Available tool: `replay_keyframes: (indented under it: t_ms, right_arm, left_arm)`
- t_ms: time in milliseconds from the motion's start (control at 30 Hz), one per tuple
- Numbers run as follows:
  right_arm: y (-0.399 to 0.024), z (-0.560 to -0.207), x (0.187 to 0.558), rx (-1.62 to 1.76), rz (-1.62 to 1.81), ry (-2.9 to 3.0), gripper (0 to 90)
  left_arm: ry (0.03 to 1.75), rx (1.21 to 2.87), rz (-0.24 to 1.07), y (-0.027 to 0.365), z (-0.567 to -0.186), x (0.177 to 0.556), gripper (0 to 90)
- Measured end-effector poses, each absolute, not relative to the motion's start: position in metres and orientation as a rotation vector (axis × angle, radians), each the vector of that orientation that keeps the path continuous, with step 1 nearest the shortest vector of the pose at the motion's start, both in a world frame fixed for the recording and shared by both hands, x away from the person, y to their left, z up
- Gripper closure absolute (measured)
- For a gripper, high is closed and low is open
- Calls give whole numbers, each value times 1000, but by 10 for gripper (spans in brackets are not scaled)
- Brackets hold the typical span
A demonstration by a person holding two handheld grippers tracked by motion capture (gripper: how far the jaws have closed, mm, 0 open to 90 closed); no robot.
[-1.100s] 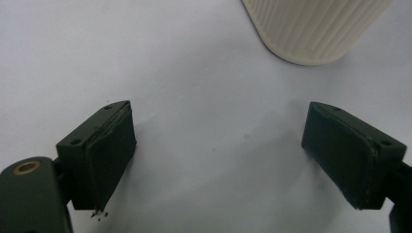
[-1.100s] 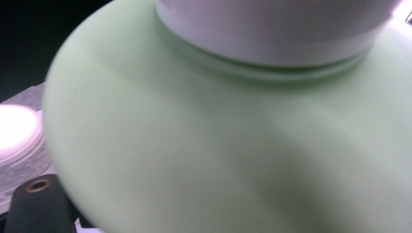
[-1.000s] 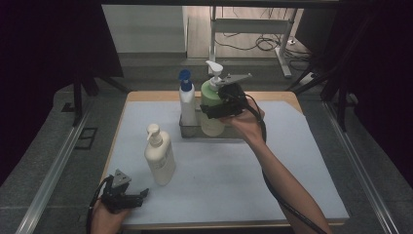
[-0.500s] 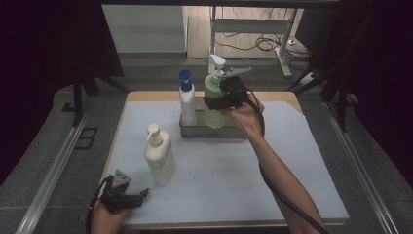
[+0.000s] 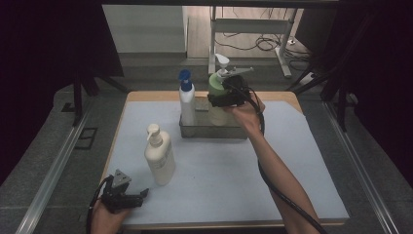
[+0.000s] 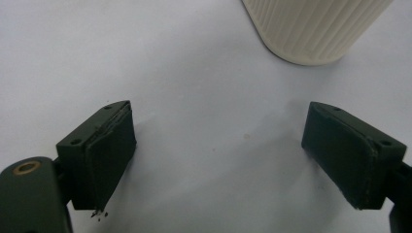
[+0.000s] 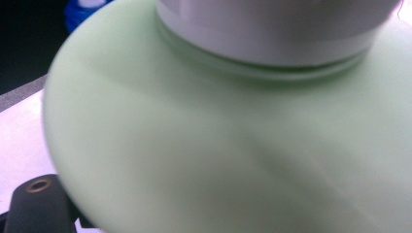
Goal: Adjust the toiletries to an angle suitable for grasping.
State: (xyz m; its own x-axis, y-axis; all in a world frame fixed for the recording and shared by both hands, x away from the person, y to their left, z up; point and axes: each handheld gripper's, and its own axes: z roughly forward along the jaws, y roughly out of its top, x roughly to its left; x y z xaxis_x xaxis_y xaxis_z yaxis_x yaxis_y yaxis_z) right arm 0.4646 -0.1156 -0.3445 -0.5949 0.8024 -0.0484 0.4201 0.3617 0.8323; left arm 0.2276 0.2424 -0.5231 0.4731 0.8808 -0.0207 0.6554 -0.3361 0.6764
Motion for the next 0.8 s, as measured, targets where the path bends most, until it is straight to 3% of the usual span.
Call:
replay_keyframes:
  t_ms: [800]
  right_arm:
    - [-117,-367,471,1095,1103,2197,119]
  left_arm:
    - [1268,2100,469,242,-523,228,123]
